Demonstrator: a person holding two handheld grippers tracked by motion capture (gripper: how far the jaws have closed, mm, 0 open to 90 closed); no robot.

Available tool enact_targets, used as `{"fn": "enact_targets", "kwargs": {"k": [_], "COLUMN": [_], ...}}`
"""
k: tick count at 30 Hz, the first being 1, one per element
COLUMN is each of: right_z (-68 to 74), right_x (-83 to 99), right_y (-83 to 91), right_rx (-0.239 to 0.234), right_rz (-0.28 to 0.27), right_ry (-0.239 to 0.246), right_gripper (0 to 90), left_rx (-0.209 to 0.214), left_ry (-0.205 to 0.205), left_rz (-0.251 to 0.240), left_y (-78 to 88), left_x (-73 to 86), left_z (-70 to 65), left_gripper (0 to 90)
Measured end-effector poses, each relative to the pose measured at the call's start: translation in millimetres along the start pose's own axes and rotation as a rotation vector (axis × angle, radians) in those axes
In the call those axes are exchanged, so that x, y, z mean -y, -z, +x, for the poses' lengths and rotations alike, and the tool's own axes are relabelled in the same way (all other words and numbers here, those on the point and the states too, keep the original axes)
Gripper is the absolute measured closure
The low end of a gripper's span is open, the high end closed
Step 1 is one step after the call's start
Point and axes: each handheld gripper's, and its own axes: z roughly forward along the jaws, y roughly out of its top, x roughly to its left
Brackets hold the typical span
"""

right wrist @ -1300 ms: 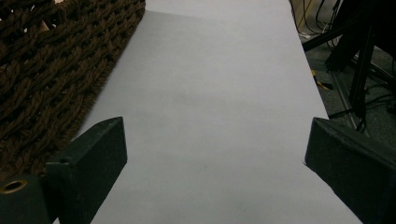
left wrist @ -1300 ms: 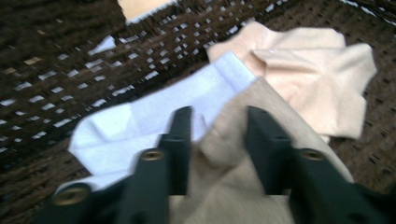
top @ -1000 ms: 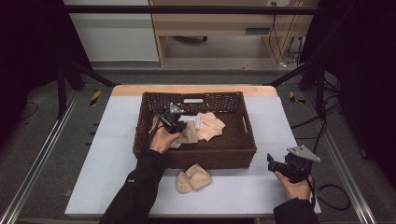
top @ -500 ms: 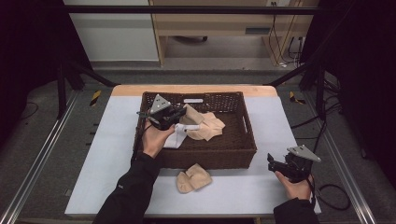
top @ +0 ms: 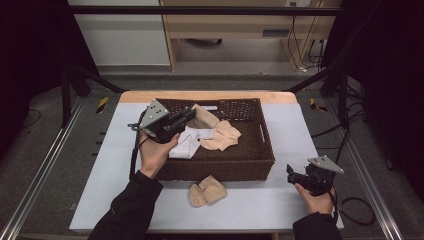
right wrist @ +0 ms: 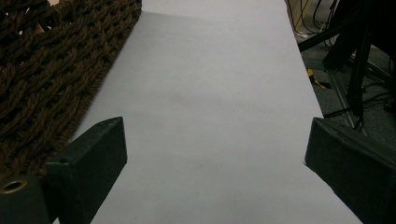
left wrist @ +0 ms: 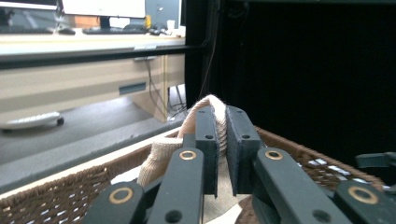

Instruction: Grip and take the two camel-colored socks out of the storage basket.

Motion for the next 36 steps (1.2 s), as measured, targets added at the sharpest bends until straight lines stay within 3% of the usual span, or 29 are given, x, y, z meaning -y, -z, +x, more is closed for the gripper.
{"fn": "enact_targets", "kwargs": {"k": [10, 19, 29, 36], "right_z": [-0.1, 0.4, 0.8, 1.1], "right_x": [0.2, 0.4, 0.7, 1.0], "right_y": [0.8, 1.3, 2.2, 2.3], "right_rx": [0.002, 0.003, 0.002, 0.002], "right_rz": [-0.001, 0.002, 0.003, 0.004], "right_ry": [0.000, 0.000, -0.002, -0.002], "right_gripper": [5.8, 5.8, 5.8, 5.8], "left_rx": [0.052, 0.083, 0.117, 0.127], "left_ry": [-0.057, -0.075, -0.087, -0.079], "left_rz": [-0.059, -0.077, -0.042, 0.017], "left_y": [44.3, 73.0, 99.7, 108.5], "left_x": [-21.8, -24.2, -3.3, 21.3], "left_z": [-21.6, -36.0, -50.3, -52.5], "left_gripper": [83.6, 83.5, 83.5, 83.4]}}
